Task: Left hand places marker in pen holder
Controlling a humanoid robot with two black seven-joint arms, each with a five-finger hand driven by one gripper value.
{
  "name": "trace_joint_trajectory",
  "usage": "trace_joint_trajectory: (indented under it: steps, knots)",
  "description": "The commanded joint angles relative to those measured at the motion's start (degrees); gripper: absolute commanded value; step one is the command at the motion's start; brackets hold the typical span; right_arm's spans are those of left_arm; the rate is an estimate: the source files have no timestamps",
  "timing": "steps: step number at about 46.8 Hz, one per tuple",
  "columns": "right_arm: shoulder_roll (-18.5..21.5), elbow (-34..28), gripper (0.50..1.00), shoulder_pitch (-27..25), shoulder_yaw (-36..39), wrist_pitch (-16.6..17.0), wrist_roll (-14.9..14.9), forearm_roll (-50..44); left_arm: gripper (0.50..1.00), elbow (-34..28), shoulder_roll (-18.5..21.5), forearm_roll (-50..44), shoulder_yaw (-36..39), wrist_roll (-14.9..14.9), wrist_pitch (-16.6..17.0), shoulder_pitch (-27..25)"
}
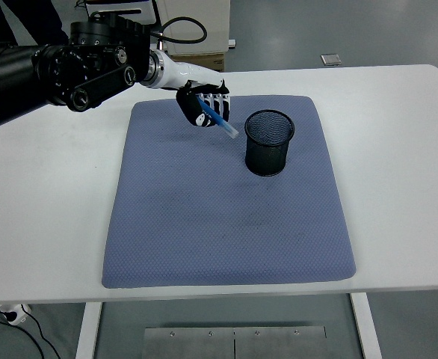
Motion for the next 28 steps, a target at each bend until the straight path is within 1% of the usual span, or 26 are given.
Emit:
trace_joint_trajectory:
  steps: [1,11,28]
  knots:
    - [0.00,0.07,1.000,0.01,-0.01,0.00,-0.03,-0.02,0.500,0.00,-0.34,0.01,-0.60,-0.01,0.01,-0.48]
    - [0.00,0.07,1.000,0.01,-0.01,0.00,0.06,-0.02,0.500,0.00,-1.48,-0.69,-2.62,0.08,0.01,-1.09]
    - [0.00,-0.02,1.000,0.01,-0.01,0.00,0.06,-0.02,0.500,0.00,-6.05,-5.26,-5.25,0.25,0.19,-1.09]
